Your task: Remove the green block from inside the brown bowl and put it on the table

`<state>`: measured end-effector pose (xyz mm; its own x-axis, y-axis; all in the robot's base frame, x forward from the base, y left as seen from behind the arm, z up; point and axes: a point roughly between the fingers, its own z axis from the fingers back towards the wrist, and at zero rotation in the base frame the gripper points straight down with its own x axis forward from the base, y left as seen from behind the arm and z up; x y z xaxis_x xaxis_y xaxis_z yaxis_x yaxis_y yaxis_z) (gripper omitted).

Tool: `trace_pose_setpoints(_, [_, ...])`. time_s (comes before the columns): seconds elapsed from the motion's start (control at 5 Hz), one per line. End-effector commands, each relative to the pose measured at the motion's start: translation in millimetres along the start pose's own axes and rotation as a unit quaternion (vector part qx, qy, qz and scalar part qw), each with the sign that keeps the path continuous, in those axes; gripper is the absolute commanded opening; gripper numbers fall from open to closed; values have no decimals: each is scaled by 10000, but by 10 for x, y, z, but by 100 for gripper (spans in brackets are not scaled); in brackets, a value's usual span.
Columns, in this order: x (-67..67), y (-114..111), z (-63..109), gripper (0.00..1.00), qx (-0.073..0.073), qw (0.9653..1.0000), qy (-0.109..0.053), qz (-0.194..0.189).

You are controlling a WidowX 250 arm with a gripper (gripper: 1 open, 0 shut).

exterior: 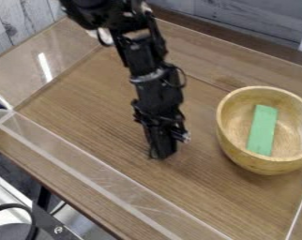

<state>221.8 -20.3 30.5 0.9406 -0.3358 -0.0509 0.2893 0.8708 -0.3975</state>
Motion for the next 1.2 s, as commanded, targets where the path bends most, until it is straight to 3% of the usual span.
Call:
trace_pose_setpoints(0.0, [127, 36, 29, 0, 332, 9987, -338, 172])
trace_pose_setpoints(0.2, [134, 45, 6, 100, 461, 9972, -463, 361])
trace_pose_setpoints(0.4, [135, 31, 86, 0, 403, 9965, -504, 537])
trace_pose_setpoints(0.6, [131, 9, 188, 0, 349, 9956, -543, 687])
trace_pose_setpoints(1.0, [6, 49, 146, 0, 322, 9975, -227, 591])
